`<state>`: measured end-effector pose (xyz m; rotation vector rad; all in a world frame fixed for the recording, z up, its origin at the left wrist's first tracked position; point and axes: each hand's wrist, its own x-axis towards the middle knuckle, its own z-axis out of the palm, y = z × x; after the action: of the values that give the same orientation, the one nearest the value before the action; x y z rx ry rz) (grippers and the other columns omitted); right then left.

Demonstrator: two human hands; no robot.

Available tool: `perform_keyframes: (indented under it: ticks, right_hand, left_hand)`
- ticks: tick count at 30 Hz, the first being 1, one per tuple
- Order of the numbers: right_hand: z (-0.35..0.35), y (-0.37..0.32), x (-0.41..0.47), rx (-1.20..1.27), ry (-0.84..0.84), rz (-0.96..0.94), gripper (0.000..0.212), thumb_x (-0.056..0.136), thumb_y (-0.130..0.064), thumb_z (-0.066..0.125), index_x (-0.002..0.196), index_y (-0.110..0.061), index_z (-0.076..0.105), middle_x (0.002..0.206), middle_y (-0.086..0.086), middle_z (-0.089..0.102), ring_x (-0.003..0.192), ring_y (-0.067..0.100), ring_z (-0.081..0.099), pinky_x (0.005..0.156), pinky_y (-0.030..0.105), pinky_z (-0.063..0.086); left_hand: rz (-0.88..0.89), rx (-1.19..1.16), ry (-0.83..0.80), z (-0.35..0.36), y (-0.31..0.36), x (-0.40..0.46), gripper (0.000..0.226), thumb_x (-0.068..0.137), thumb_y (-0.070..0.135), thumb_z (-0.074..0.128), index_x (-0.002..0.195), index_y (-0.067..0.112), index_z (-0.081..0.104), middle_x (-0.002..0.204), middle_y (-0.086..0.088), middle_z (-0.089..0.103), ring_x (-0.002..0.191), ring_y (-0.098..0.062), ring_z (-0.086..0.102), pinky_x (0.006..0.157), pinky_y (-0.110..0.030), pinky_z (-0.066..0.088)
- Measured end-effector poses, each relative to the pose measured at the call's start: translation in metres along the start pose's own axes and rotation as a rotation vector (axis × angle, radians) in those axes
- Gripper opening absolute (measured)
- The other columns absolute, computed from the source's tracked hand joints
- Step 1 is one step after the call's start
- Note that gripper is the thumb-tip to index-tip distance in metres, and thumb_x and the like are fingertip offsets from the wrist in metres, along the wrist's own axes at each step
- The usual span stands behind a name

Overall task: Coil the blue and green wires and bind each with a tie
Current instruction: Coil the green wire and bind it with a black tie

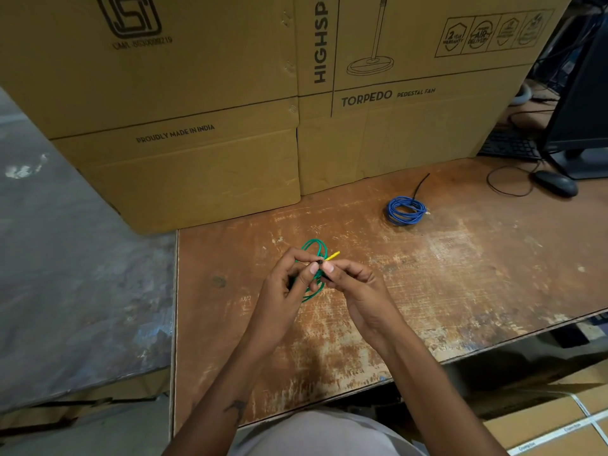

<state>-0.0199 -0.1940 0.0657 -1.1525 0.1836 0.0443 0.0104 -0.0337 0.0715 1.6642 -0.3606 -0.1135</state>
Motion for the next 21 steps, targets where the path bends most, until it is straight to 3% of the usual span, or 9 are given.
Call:
perform_keyframes:
  ticks: [6,13,16,19,21]
  right_hand:
    - [-0.005,0.005,0.001,-0.003,0.021,0.012,0.02,0.088,-0.027,0.08,0.093,-0.007,0.08,0.093,0.014,0.073,0.1,0.026,0.061,0.095,0.04,0.045]
    - [-0.016,0.001,0.001,-0.058,-0.007,0.073,0.023,0.088,-0.026,0.079,0.094,-0.004,0.08,0.093,0.008,0.075,0.092,0.019,0.064,0.083,0.031,0.049]
    - [-0.019,-0.002,0.0,-0.113,-0.001,0.085,0.029,0.088,-0.027,0.079,0.097,0.0,0.079,0.091,0.012,0.075,0.093,0.023,0.066,0.081,0.03,0.051]
    - [-0.02,-0.004,-0.001,-0.14,0.009,0.113,0.036,0.084,-0.027,0.081,0.098,0.006,0.078,0.092,0.018,0.075,0.091,0.023,0.068,0.079,0.03,0.052]
    - [-0.019,-0.005,-0.002,-0.139,0.038,0.144,0.039,0.079,-0.027,0.084,0.1,0.007,0.079,0.09,0.016,0.077,0.088,0.022,0.069,0.077,0.029,0.052]
  left_hand:
    - [-0.012,0.005,-0.022,-0.001,0.001,-0.001,0.01,0.103,0.025,0.061,0.111,0.021,0.066,0.073,-0.007,0.067,0.074,-0.026,0.067,0.074,-0.052,0.053]
    - [-0.022,0.085,-0.088,-0.004,-0.001,-0.001,0.012,0.104,0.028,0.059,0.112,0.021,0.064,0.073,-0.004,0.068,0.074,-0.025,0.067,0.07,-0.055,0.05]
    - [-0.025,0.104,-0.105,-0.003,-0.001,-0.002,0.011,0.104,0.029,0.058,0.111,0.022,0.064,0.073,-0.003,0.067,0.073,-0.022,0.067,0.066,-0.048,0.05]
    - [-0.029,0.132,-0.127,-0.004,-0.002,-0.003,0.009,0.104,0.029,0.059,0.108,0.023,0.064,0.07,-0.001,0.066,0.068,-0.014,0.062,0.062,-0.029,0.043]
    - [-0.048,0.128,-0.142,-0.004,-0.003,-0.004,0.008,0.104,0.029,0.059,0.108,0.024,0.064,0.071,-0.003,0.066,0.068,-0.019,0.063,0.063,-0.029,0.045]
